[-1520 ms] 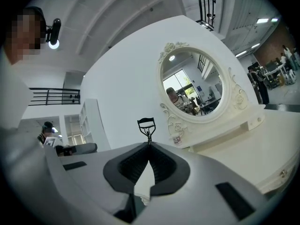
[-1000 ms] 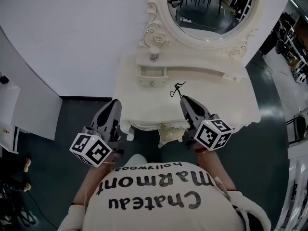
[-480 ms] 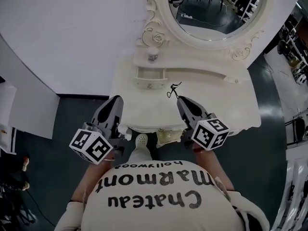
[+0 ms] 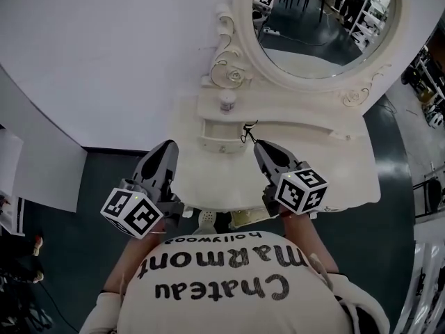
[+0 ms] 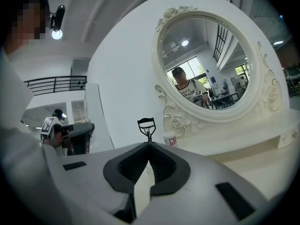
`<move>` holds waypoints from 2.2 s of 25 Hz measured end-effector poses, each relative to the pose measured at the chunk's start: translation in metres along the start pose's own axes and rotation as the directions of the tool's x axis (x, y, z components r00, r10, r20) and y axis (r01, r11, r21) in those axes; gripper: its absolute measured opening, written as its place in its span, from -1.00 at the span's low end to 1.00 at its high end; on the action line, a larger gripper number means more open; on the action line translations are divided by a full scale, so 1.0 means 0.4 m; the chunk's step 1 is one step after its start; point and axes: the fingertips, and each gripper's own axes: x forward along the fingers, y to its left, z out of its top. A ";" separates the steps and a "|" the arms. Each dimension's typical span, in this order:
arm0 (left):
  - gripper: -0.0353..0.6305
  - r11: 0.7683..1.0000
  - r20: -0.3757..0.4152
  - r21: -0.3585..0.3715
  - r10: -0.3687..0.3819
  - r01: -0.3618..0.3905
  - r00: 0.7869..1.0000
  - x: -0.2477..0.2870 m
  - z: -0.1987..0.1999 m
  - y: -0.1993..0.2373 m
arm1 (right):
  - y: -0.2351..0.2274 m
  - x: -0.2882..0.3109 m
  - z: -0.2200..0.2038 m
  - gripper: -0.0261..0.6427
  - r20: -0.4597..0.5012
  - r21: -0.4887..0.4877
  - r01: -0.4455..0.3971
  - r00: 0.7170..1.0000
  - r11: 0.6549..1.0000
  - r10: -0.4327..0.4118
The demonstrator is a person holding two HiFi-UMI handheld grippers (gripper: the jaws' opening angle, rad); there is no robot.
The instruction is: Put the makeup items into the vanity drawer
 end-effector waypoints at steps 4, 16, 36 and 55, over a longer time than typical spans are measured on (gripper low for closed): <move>-0.87 1.000 -0.004 -0.008 0.026 -0.026 1.000 0.014 0.014 0.054 | -0.021 0.059 -0.005 -0.83 -0.041 -0.016 -0.004 0.999 1.000 0.003; -0.87 0.993 0.000 -0.047 0.110 -0.110 0.994 0.012 0.027 0.171 | -0.059 0.187 -0.088 -0.83 -0.207 -0.107 -0.025 0.978 0.994 0.002; -0.87 0.993 -0.063 -0.050 0.104 -0.107 0.993 0.147 0.018 0.329 | -0.117 0.297 -0.171 -0.83 -0.342 0.011 -0.015 0.939 1.000 0.018; -0.87 0.996 -0.144 -0.086 -0.001 -0.012 0.990 0.285 -0.077 0.377 | -0.169 0.294 -0.215 -0.83 -0.493 -0.004 0.038 0.869 0.999 -0.035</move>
